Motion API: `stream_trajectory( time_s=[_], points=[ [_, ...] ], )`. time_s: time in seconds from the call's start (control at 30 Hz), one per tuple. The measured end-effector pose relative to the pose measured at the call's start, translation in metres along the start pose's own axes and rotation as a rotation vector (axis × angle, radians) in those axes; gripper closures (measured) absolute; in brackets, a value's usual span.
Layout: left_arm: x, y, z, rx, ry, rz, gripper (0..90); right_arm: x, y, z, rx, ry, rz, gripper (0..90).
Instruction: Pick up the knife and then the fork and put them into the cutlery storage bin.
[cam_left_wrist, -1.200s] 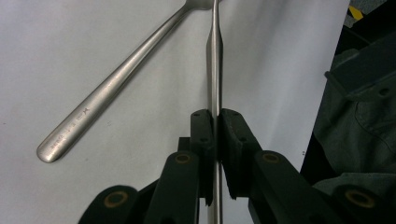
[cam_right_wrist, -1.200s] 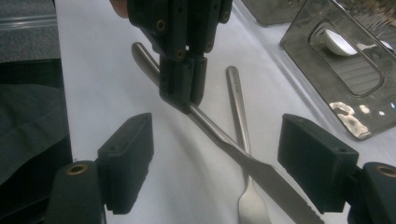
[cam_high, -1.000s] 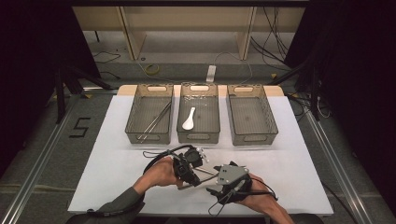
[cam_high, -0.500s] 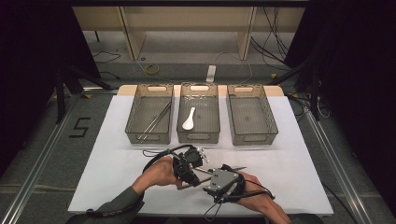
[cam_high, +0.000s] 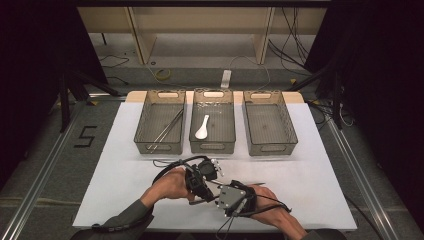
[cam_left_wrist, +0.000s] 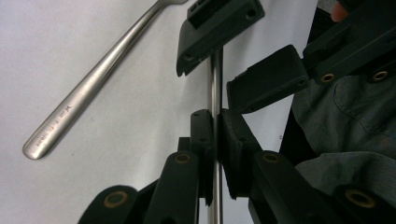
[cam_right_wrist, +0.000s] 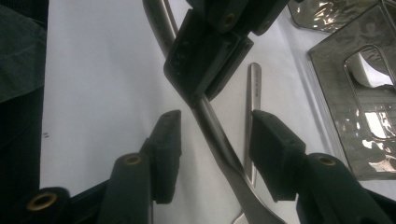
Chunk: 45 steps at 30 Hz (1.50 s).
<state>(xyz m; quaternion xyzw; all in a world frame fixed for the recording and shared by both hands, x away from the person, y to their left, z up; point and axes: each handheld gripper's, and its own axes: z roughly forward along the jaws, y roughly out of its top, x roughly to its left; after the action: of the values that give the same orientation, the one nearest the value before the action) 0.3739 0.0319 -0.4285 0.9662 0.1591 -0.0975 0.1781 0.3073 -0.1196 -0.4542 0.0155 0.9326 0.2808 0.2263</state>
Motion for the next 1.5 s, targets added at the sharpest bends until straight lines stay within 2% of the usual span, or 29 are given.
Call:
stream_trajectory(
  time_s=[0.03,0.07,0.27,0.37,0.43,0.53,0.57,0.6,0.83,0.93,0.97,1.07,1.13,1.23,1.33,1.5],
  points=[
    [0.000,0.000,0.000,0.002,-0.003,0.001,83.3,0.002,0.001,0.001,-0.004,-0.001,0.015,56.8],
    [0.000,0.000,-0.001,0.001,-0.007,0.000,83.3,0.001,0.001,0.001,0.001,-0.004,-0.011,57.4],
    [-0.001,0.001,-0.001,-0.003,-0.013,-0.004,83.4,0.006,0.003,0.005,0.013,-0.024,-0.044,64.3],
    [-0.002,0.001,-0.002,-0.003,-0.021,0.001,83.3,0.006,0.003,0.004,0.008,-0.020,-0.041,67.2],
    [-0.002,0.001,-0.003,0.003,-0.023,0.006,83.3,0.007,0.003,0.005,0.011,-0.029,-0.055,69.2],
    [-0.002,0.001,-0.003,0.011,-0.029,0.017,83.3,0.008,0.003,0.005,0.019,-0.019,-0.064,73.0],
    [-0.003,0.001,-0.003,0.012,-0.031,0.020,83.3,0.007,0.003,0.005,0.027,-0.019,-0.106,74.5],
    [-0.003,0.002,-0.002,0.013,-0.029,0.026,83.3,0.009,0.002,0.005,0.021,-0.010,-0.113,75.9],
    [-0.001,0.001,-0.010,-0.036,-0.044,0.025,82.1,0.009,0.004,0.001,0.041,-0.040,-0.229,81.7],
    [0.002,-0.001,-0.012,-0.058,-0.064,0.006,81.2,0.010,0.005,-0.001,0.041,-0.050,-0.233,82.2],
    [0.003,-0.001,-0.012,-0.061,-0.065,0.002,80.7,0.010,0.005,-0.001,0.045,-0.059,-0.248,82.3],
    [0.004,0.000,-0.013,-0.084,-0.048,-0.018,78.6,0.010,0.005,-0.002,0.061,-0.069,-0.244,82.4],
    [0.007,0.000,-0.018,-0.102,-0.030,-0.040,70.4,0.008,0.004,-0.002,0.062,-0.081,-0.253,82.5],
    [0.010,-0.002,-0.027,-0.147,0.007,-0.063,59.9,0.007,0.005,-0.005,0.060,-0.085,-0.235,82.5],
    [0.011,-0.003,-0.034,-0.173,0.030,-0.083,53.5,0.003,0.004,-0.007,0.079,-0.093,-0.247,82.6],
    [0.015,-0.009,-0.047,-0.216,0.070,-0.114,42.3,-0.006,0.000,-0.011,0.063,-0.106,-0.219,82.7]
  ],
)
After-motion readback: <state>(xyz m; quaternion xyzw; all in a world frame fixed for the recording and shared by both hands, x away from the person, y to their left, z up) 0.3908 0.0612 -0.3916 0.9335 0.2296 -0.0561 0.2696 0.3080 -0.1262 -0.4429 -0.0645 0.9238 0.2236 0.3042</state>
